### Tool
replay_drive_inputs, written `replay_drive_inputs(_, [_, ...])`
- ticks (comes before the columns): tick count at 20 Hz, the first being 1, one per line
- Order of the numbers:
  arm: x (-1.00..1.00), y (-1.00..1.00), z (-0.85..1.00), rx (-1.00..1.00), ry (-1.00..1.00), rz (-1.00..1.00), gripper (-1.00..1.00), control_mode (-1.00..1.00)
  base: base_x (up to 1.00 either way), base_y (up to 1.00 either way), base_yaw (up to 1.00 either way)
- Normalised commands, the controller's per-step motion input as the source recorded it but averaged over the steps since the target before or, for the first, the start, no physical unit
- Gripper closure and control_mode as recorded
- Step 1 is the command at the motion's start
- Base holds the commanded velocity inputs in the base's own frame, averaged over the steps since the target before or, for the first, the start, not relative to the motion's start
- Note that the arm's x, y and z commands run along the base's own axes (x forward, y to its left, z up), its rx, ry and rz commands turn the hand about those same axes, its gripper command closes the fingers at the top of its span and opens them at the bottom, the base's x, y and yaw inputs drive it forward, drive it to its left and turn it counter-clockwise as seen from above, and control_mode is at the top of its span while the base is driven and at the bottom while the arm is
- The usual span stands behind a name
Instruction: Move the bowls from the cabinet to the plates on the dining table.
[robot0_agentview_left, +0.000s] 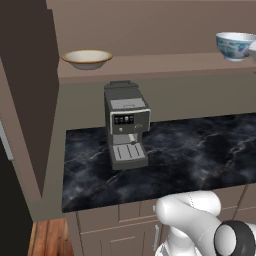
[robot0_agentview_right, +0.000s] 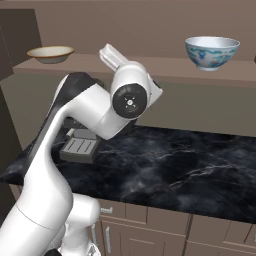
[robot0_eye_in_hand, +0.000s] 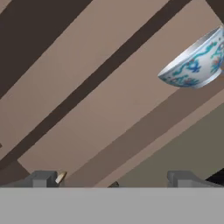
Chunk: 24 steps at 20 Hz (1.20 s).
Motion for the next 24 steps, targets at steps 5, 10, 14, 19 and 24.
replay_drive_inputs(5, [0.00, 0.24, -0.03, 0.23, 0.10, 0.00, -1.00, -1.00, 0.00, 0.00, 0.00])
replay_drive_inputs(10, [0.00, 0.22, -0.05, 0.23, 0.06, 0.00, -1.00, -1.00, 0.00, 0.00, 0.00])
replay_drive_inputs(14, [0.05, 0.22, -0.11, 0.21, 0.00, 0.00, -1.00, -1.00, 0.00, 0.00, 0.00])
replay_drive_inputs(19, [0.21, 0.29, -0.09, 0.07, 0.00, 0.00, -1.00, -1.00, 0.00, 0.00, 0.00])
replay_drive_inputs(24, [0.31, 0.35, -0.03, 0.03, 0.03, 0.00, -1.00, -1.00, 0.00, 0.00, 0.00])
